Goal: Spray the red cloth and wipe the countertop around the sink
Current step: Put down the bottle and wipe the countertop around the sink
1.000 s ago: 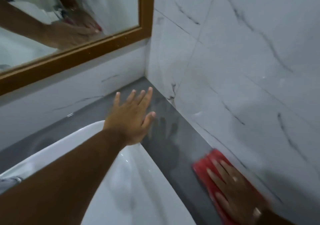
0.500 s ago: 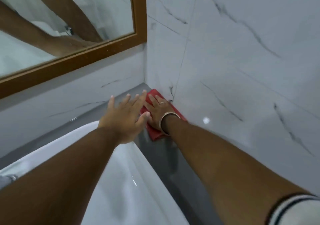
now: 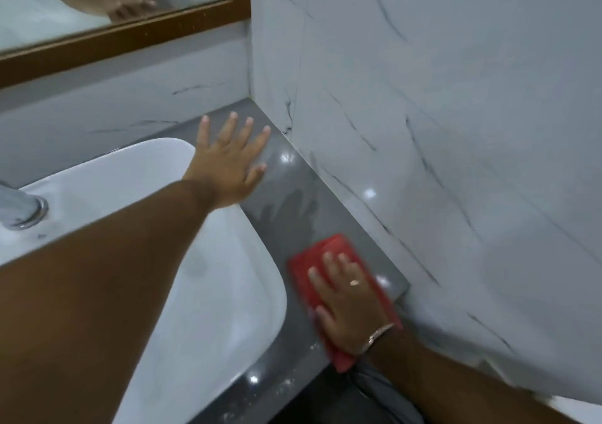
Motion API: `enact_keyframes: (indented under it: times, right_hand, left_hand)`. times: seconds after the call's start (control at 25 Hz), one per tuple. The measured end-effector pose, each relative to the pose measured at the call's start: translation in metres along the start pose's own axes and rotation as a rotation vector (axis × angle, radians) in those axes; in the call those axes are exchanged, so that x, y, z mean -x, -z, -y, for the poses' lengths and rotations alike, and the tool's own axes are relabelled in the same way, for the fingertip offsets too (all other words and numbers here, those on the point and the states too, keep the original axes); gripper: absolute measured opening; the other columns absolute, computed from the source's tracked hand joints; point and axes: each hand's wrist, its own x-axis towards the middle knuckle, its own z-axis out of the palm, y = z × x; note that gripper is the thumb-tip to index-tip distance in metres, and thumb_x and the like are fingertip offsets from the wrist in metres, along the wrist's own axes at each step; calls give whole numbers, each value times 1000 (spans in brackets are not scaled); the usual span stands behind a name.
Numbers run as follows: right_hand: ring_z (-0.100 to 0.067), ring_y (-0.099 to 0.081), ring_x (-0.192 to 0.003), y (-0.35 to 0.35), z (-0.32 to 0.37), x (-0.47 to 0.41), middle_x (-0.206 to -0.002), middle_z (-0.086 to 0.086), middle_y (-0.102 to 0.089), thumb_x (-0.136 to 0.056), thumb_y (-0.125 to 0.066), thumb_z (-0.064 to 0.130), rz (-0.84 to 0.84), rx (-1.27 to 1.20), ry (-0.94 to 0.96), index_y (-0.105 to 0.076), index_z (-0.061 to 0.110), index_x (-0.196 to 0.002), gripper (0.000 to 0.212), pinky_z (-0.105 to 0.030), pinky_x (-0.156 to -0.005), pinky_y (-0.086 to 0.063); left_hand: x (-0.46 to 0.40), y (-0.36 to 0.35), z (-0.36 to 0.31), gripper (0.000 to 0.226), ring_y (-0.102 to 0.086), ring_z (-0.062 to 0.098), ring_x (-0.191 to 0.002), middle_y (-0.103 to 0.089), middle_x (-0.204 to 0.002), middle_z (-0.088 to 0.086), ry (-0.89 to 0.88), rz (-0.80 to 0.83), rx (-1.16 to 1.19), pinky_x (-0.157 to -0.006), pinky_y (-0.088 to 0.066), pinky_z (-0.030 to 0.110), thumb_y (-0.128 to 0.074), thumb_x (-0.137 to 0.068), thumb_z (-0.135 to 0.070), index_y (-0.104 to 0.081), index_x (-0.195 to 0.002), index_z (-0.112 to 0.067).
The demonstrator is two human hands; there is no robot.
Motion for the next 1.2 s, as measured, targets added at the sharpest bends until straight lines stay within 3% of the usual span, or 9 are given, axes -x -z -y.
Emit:
enact_keyframes:
  times: [0.12, 0.28, 0.44, 0.64, 0.84, 0.88, 1.0, 1.08, 1.2]
  right_hand:
    - [-41, -35, -144, 17, -48, -3, -159, -15, -36, -86, -55, 45, -16, 159, 369, -41, 26, -149, 68, -54, -116, -30]
    - [-46, -27, -146, 27, -25, -31, -161, -22, -28, -91, -50, 39, -43, -110, -243, -33, 23, -153, 66, -54, -119, -23]
    - [-45, -39, -140, 8, -16, -2, -154, -22, -42, -87, -48, 40, -40, 123, 424, -47, 24, -145, 60, -58, -114, -32]
    - [-50, -31, -142, 20, -20, 5, -157, -26, -34, -89, -53, 36, -109, -70, -272, -41, 19, -150, 64, -57, -115, -27]
    - [-50, -43, -136, -17, 63, 42, -150, -20, -48, -80, -56, 46, -21, -14, 424, -54, 23, -141, 65, -62, -106, -42]
    - [-51, -44, -134, -12, 42, 35, -149, -20, -49, -80, -52, 48, -69, 2, 400, -56, 23, -139, 65, -63, -102, -45]
    - [-57, -39, -132, 4, -5, 30, -151, -30, -41, -79, -39, 50, -153, 7, -133, -54, 17, -142, 72, -65, -103, -39]
    - [-60, -36, -133, -2, 27, 41, -150, -36, -37, -82, -35, 46, -239, -56, -335, -51, 11, -143, 72, -67, -107, -33]
    - [-53, -26, -143, -37, 189, 66, -158, -28, -31, -84, -38, 45, -142, -78, -166, -35, 19, -152, 73, -63, -116, -18]
  left_hand:
    - [31, 4, -38, 68, 3, 30, -154, -8, -168, 9, 8, 17, 4, -118, 4, 65, -11, -99, -53, -5, -161, -25]
    - [67, 1, -78, 67, 16, 29, -152, 7, -168, 9, 120, 9, 130, -119, 9, 60, -13, -101, -53, 3, -161, -25]
    - [108, 5, -105, 69, 26, 27, -149, 22, -166, 7, 251, 39, 314, -118, 15, 56, -18, -106, -48, 14, -159, -19]
    - [245, -7, -85, 82, 16, 29, -152, 14, -167, 6, 655, 78, 507, -121, 11, 53, -8, -96, -60, 10, -159, -11]
    - [410, 1, -1, 95, 9, 27, -153, 4, -167, 3, 773, 157, 282, -122, 8, 51, 2, -87, -75, -1, -161, -16]
    - [435, 2, 13, 98, 10, 26, -153, 3, -167, 4, 767, 189, 239, -123, 8, 49, 6, -84, -78, -1, -161, -16]
    - [477, 9, 55, 96, 13, 24, -152, 1, -166, 8, 608, 281, 176, -124, 10, 44, 7, -87, -75, -1, -158, -11]
    - [478, 7, 73, 84, 10, 23, -153, -3, -166, 9, 432, 295, 156, -124, 10, 39, 2, -94, -67, -4, -158, -13]
    - [483, 0, 87, 73, 11, 19, -153, -4, -167, 8, 248, 293, 150, -123, 14, 35, -3, -98, -58, -7, -160, -17]
